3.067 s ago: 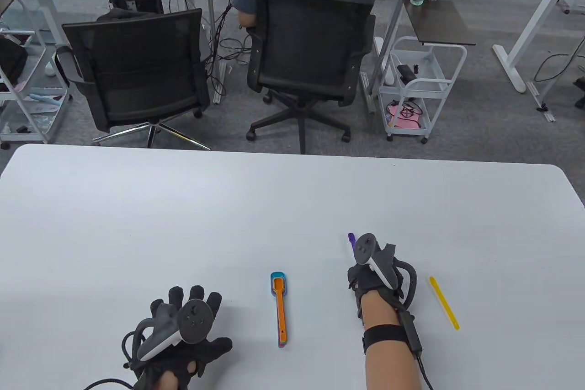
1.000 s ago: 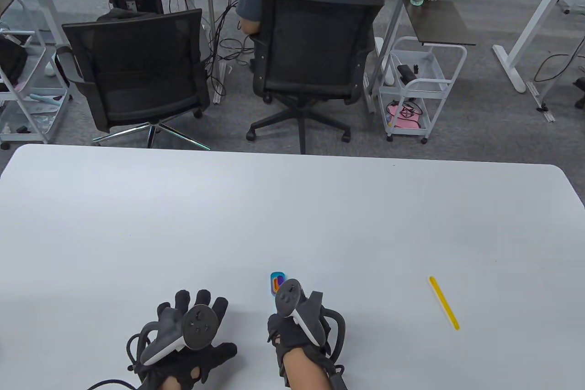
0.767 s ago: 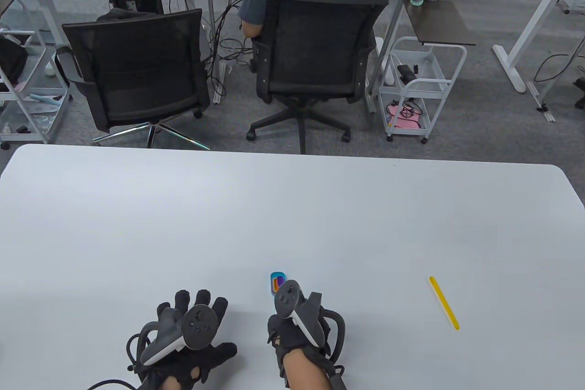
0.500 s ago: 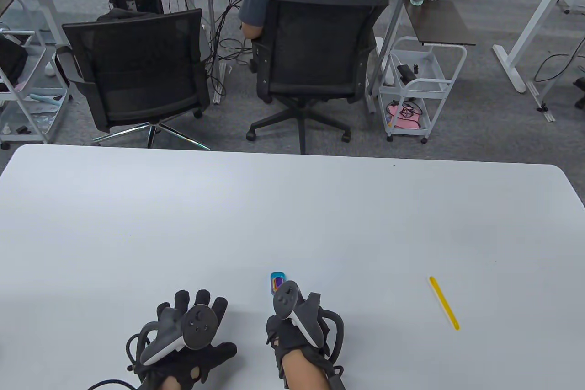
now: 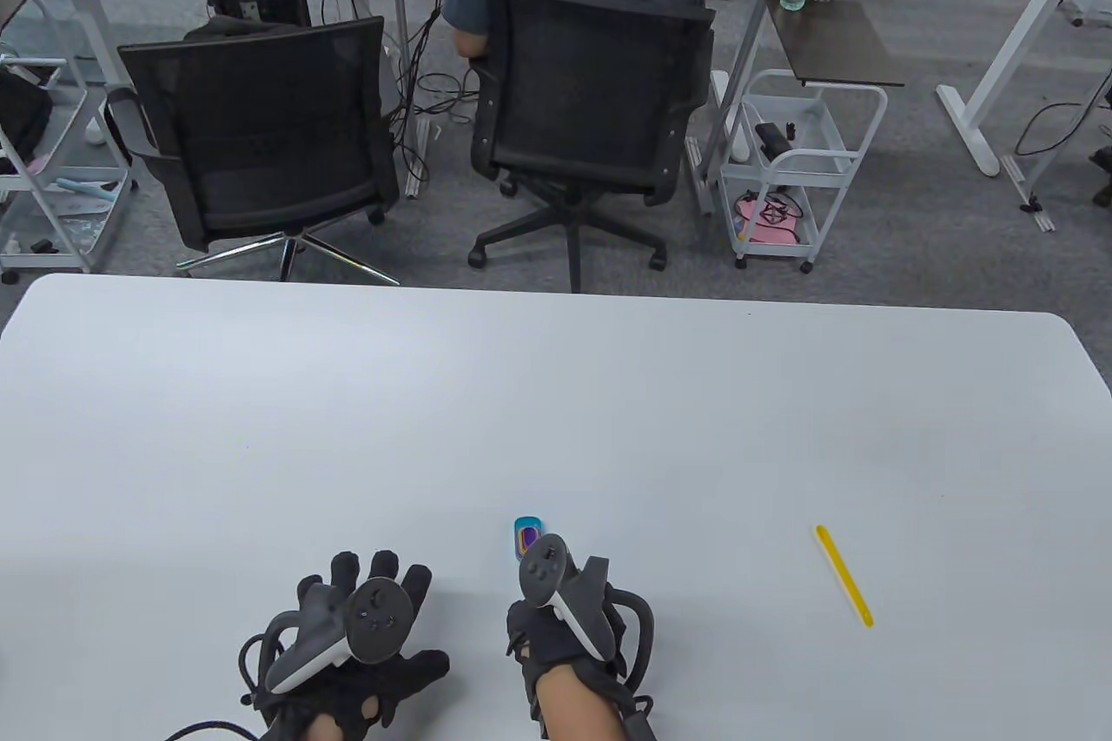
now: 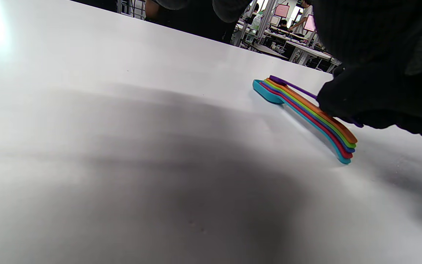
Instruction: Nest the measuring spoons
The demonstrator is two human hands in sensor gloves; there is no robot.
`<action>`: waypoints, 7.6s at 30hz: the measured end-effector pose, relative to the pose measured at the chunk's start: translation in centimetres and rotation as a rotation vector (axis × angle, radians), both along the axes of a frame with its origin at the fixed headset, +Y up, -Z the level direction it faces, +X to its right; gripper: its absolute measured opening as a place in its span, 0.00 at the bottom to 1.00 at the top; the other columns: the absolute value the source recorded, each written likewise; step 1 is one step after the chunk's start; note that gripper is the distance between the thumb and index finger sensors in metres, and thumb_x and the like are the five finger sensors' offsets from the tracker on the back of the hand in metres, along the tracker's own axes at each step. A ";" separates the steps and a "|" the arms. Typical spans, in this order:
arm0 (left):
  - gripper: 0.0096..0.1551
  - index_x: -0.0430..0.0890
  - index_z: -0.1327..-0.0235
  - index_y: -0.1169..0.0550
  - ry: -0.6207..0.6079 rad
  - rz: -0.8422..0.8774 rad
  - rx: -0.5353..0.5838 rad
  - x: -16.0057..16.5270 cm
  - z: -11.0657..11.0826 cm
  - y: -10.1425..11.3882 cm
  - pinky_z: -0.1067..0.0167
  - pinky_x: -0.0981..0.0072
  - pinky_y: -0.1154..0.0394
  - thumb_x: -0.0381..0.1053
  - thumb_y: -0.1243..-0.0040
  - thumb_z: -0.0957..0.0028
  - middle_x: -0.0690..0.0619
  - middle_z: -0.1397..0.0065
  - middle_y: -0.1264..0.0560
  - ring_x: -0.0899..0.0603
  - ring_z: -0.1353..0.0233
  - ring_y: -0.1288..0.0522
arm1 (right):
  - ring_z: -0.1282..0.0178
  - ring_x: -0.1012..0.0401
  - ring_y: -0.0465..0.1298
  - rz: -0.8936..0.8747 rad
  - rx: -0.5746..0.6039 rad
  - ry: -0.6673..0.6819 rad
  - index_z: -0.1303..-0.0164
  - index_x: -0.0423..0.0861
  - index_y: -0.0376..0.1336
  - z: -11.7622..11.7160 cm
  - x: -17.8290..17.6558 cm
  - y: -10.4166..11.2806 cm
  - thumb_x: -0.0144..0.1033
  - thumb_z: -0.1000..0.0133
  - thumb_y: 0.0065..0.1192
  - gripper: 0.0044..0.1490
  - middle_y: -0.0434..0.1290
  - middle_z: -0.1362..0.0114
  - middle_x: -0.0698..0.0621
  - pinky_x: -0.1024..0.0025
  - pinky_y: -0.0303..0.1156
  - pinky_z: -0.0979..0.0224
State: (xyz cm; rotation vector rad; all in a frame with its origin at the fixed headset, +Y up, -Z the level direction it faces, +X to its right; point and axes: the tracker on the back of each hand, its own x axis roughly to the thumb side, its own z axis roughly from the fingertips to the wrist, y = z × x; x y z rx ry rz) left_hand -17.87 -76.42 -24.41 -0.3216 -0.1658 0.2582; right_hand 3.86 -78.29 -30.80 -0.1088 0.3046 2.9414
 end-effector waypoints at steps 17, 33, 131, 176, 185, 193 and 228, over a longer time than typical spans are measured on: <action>0.63 0.50 0.11 0.47 0.003 0.001 -0.001 -0.1 0.0 0.0 0.31 0.15 0.64 0.75 0.36 0.53 0.37 0.09 0.57 0.19 0.15 0.65 | 0.90 0.69 0.78 -0.008 -0.007 -0.001 0.54 0.36 0.76 0.0 0.1 -0.1 0.56 0.54 0.77 0.36 0.83 0.76 0.63 0.65 0.82 0.82; 0.63 0.50 0.11 0.47 0.003 0.003 -0.001 -0.1 0.0 0.0 0.31 0.15 0.64 0.75 0.37 0.54 0.37 0.09 0.56 0.19 0.15 0.64 | 0.90 0.69 0.78 -0.014 -0.017 -0.004 0.53 0.37 0.76 0.0 0.2 -0.2 0.57 0.54 0.77 0.37 0.83 0.75 0.63 0.65 0.82 0.82; 0.63 0.49 0.11 0.47 0.062 -0.019 -0.001 -1.3 0.0 0.3 0.32 0.15 0.64 0.75 0.37 0.54 0.36 0.09 0.56 0.18 0.15 0.64 | 0.84 0.64 0.78 0.166 -0.067 -0.257 0.47 0.39 0.72 -5.2 34.6 -1.0 0.54 0.56 0.78 0.37 0.82 0.71 0.61 0.59 0.81 0.71; 0.63 0.49 0.11 0.46 0.003 -0.022 0.018 -0.4 0.7 0.5 0.32 0.15 0.63 0.75 0.37 0.53 0.35 0.09 0.55 0.18 0.16 0.63 | 0.89 0.68 0.79 -0.027 0.004 -0.181 0.54 0.35 0.76 -2.6 6.0 1.6 0.55 0.56 0.80 0.36 0.83 0.76 0.63 0.62 0.83 0.77; 0.63 0.48 0.11 0.46 0.006 -0.025 0.013 -0.3 0.8 0.5 0.32 0.15 0.63 0.75 0.37 0.53 0.35 0.09 0.55 0.18 0.16 0.63 | 0.89 0.68 0.79 -0.050 -0.015 -0.137 0.54 0.35 0.76 -1.9 3.2 0.8 0.54 0.56 0.80 0.36 0.83 0.75 0.62 0.62 0.83 0.77; 0.63 0.49 0.11 0.46 0.007 -0.028 0.013 -0.3 0.7 0.5 0.32 0.15 0.63 0.75 0.37 0.53 0.35 0.09 0.55 0.18 0.16 0.63 | 0.89 0.68 0.79 -0.053 -0.014 -0.093 0.54 0.35 0.76 -1.3 1.6 0.7 0.54 0.55 0.80 0.36 0.83 0.75 0.63 0.62 0.83 0.77; 0.62 0.48 0.11 0.45 0.014 -0.035 0.002 -0.2 0.6 0.6 0.32 0.16 0.62 0.75 0.37 0.53 0.35 0.09 0.54 0.18 0.16 0.63 | 0.89 0.68 0.80 -0.073 -0.048 -0.050 0.54 0.36 0.76 -0.3 0.6 0.0 0.55 0.55 0.79 0.36 0.83 0.75 0.63 0.62 0.83 0.77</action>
